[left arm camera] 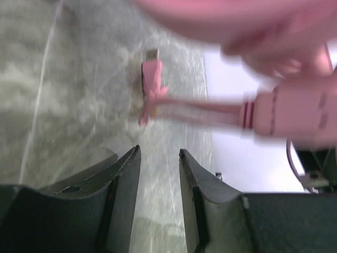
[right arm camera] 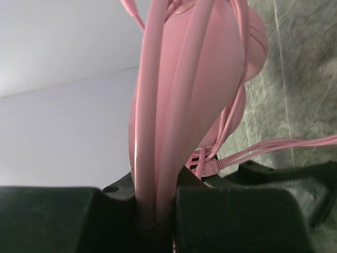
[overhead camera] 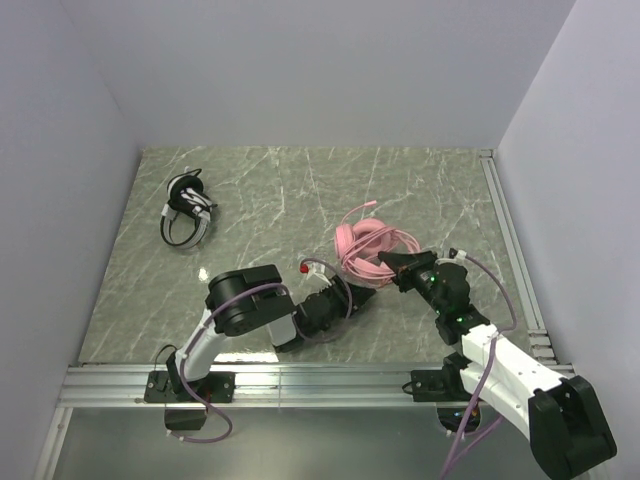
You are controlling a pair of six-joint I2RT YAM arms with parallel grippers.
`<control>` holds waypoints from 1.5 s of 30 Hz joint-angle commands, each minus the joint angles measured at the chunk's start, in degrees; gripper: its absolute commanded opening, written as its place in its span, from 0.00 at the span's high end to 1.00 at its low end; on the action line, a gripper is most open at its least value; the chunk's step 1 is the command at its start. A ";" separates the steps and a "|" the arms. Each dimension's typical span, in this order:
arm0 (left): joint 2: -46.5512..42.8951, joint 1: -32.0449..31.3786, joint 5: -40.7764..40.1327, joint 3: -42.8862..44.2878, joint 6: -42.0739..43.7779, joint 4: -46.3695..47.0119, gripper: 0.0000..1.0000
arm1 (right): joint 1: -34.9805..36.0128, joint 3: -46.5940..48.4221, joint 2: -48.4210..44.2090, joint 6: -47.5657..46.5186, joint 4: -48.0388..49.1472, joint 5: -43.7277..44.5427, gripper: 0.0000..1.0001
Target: Wrap the headphones
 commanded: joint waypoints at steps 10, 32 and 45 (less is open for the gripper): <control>-8.42 -6.96 -4.41 -12.73 -1.05 4.86 0.57 | 0.32 1.01 1.34 1.00 10.32 0.57 1.00; -69.66 -6.88 -7.40 -18.46 9.93 -67.44 0.44 | 5.06 -3.30 12.84 -7.26 13.04 -2.16 1.00; -74.61 -1.17 -5.49 -15.11 15.56 -77.84 0.30 | 18.77 3.73 18.39 -12.62 -4.96 12.68 0.96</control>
